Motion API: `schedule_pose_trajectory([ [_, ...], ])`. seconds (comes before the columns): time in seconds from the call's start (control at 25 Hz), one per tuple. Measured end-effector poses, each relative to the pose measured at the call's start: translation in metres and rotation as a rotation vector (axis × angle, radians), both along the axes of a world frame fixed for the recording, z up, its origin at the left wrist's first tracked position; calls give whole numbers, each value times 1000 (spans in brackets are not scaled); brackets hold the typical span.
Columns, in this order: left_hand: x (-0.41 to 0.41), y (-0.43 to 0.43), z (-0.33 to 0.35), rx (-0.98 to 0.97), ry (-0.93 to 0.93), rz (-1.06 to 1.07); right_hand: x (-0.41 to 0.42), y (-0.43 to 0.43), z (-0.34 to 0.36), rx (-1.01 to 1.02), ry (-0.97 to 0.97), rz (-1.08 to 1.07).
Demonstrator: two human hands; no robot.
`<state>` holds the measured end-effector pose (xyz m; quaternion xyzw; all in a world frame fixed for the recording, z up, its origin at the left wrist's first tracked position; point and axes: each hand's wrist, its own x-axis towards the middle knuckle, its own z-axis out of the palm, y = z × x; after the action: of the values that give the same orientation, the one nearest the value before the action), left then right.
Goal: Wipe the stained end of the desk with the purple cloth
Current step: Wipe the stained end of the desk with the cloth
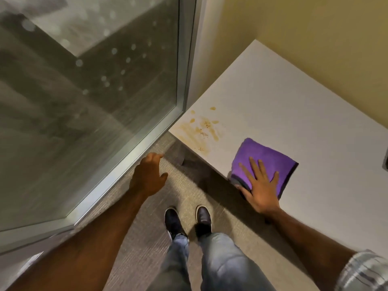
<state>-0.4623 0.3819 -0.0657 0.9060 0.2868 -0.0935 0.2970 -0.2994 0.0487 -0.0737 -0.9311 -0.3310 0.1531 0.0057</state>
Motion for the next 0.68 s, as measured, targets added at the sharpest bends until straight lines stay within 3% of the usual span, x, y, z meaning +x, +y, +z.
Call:
schedule_pose_trajectory([
  [0.16,0,3,-5,186,53,-72,31,69,-7,33,32,-228],
  [0.28,1,2,-7,332,88,-164,35,85,-9,38,47,-63],
  [0.4,1,-4,1,322,89,-123,13,43,-11,38,36,186],
  [0.48,1,-9,8,339,88,-89,13,9,-11,37,16,227],
  [0.68,-11,-11,18,322,167,-9,50,57,-17,90,102,-30],
])
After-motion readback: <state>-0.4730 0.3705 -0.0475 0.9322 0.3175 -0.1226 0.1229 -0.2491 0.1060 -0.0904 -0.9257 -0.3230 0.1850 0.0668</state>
